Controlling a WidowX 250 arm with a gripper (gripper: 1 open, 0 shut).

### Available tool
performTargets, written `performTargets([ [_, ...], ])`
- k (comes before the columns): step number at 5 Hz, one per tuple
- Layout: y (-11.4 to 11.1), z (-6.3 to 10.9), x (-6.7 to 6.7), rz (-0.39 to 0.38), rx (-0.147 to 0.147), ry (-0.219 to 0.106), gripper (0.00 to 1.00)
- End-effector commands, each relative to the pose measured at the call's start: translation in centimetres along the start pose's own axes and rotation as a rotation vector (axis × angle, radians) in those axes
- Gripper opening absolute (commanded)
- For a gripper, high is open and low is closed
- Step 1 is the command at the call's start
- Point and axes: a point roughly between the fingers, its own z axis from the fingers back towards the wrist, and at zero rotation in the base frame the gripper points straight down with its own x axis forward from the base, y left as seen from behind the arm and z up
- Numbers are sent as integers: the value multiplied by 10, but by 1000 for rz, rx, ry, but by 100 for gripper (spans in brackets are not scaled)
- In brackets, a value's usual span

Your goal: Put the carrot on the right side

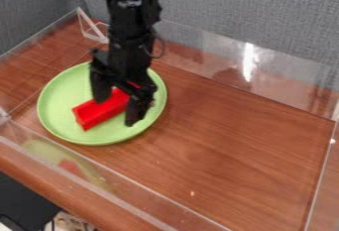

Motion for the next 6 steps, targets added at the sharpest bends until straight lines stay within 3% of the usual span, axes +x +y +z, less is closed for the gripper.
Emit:
performTargets([
  [1, 26, -2, 2, 44, 13, -35, 100],
  [2, 36, -12, 1, 57, 10, -30, 0],
  [3, 44, -11, -1, 69, 12, -42, 0],
  [4, 41, 19, -8, 94, 28, -96, 0],
  [5, 29, 62, -14, 102, 49, -182, 0],
  [6, -15, 89, -3, -27, 35, -271, 0],
])
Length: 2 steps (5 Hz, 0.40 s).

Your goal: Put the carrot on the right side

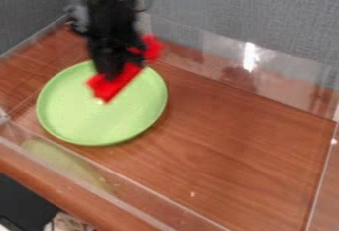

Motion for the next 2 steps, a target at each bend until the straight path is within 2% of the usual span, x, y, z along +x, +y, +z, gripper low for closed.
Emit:
performTargets([
  [1, -44, -1, 29, -127, -39, -75, 0],
  [2, -88, -13, 50, -264, -96, -69, 0],
])
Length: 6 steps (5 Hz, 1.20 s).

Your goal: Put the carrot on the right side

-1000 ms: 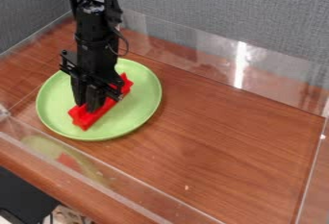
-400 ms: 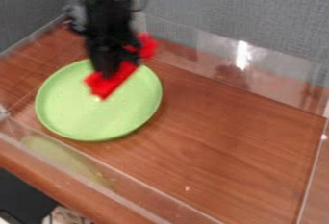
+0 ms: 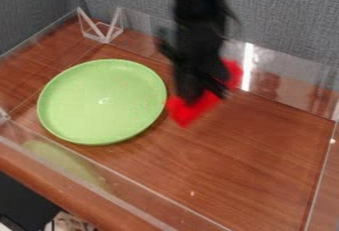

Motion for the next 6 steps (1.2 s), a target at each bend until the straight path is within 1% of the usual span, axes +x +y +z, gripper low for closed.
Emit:
performTargets([
  [1, -21, -5, 25, -84, -28, -44, 0],
  [2, -39, -17, 25, -160, -50, -23, 0],
  [3, -37, -29, 22, -142, -52, -8, 100],
  [4, -25, -30, 21, -113, -36, -10, 0],
  [5, -14, -21, 25, -121, -25, -28, 0],
  [6, -12, -9, 31, -148, -14, -53, 0],
])
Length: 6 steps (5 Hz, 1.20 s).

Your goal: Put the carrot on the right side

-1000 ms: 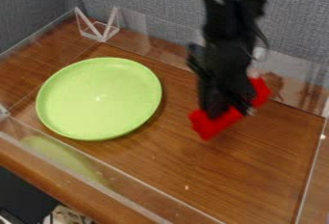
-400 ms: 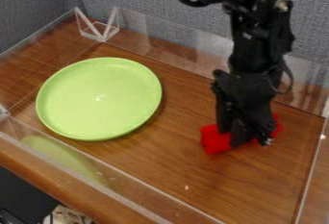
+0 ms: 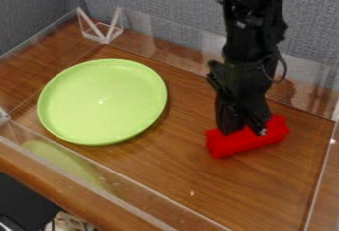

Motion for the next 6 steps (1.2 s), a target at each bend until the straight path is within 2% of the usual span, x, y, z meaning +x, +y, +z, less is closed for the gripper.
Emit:
performTargets([
  [1, 1, 31, 16, -32, 38, -94, 0],
  [2, -14, 28, 14, -6, 45, -98, 0],
  [3, -21, 12, 11, 21, 36, -78, 0],
  [5, -23, -9, 11, 87, 13, -61, 0],
  [6, -19, -12, 17, 86, 6, -55, 0],
])
